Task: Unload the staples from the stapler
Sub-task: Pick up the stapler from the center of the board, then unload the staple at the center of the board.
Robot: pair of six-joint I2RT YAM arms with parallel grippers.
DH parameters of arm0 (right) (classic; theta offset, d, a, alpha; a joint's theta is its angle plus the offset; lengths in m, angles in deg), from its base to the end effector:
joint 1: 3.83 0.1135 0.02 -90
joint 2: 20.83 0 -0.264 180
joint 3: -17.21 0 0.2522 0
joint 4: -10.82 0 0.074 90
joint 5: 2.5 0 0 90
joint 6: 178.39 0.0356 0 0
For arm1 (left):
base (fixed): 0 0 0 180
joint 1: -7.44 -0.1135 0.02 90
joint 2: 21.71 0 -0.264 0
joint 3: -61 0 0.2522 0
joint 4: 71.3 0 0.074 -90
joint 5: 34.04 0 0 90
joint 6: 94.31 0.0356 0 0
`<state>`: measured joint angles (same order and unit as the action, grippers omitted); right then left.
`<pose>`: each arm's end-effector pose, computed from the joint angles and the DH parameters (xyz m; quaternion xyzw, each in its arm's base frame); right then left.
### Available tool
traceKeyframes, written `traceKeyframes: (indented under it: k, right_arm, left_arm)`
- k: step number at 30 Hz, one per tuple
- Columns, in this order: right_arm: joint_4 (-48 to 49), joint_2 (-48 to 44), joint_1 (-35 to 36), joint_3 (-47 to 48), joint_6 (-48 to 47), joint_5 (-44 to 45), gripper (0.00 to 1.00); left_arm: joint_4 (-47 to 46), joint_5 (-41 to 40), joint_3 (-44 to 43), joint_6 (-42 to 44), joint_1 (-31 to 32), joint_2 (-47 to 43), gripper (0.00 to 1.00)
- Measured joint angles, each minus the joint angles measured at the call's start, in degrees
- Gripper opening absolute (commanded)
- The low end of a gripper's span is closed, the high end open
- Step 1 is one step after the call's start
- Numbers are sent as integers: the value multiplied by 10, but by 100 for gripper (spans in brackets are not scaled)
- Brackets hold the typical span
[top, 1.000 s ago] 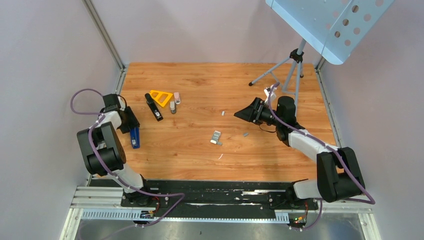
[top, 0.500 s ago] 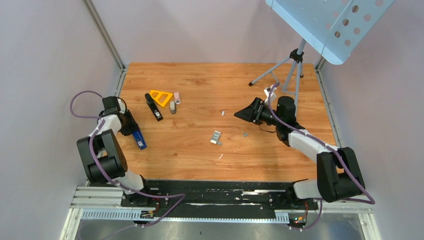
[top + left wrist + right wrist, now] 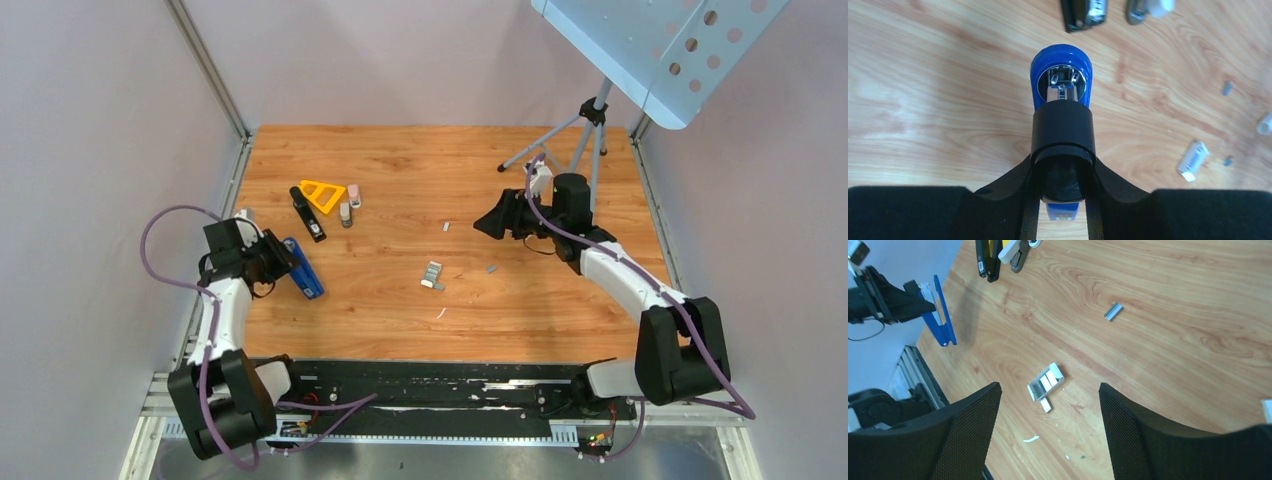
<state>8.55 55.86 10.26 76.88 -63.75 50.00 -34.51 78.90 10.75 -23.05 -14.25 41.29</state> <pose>0.2827 0.0933 0.2628 -0.1142 0.7861 0.4290 0.4300 0.2053 0.0667 0.2118 -0.2532 0.8867 -0.1778 0.3436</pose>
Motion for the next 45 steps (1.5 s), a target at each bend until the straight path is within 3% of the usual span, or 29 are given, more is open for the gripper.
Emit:
traceKeyframes:
  k: [8,13,20,27,35,45]
  right_arm:
    - [-83,-1,-2,25,-166,-114,80]
    - [-108,-7,-2,24,-206,-171,81]
    - [-74,-15,3,24,-177,-222,82]
    - [-22,-16,14,24,-108,-229,80]
    - [21,-16,14,22,-43,-220,76]
    - [27,-16,21,16,-35,-186,71]
  left_arm:
    - [-56,80,40,-70,87,-93,0]
    - [-114,96,44,-103,168,-121,0]
    - [-211,67,43,-162,337,-106,0]
    - [-295,5,4,-188,466,-16,0]
    - [-380,-62,-42,-193,569,91,0]
    - [-420,-115,-77,-190,616,143,0]
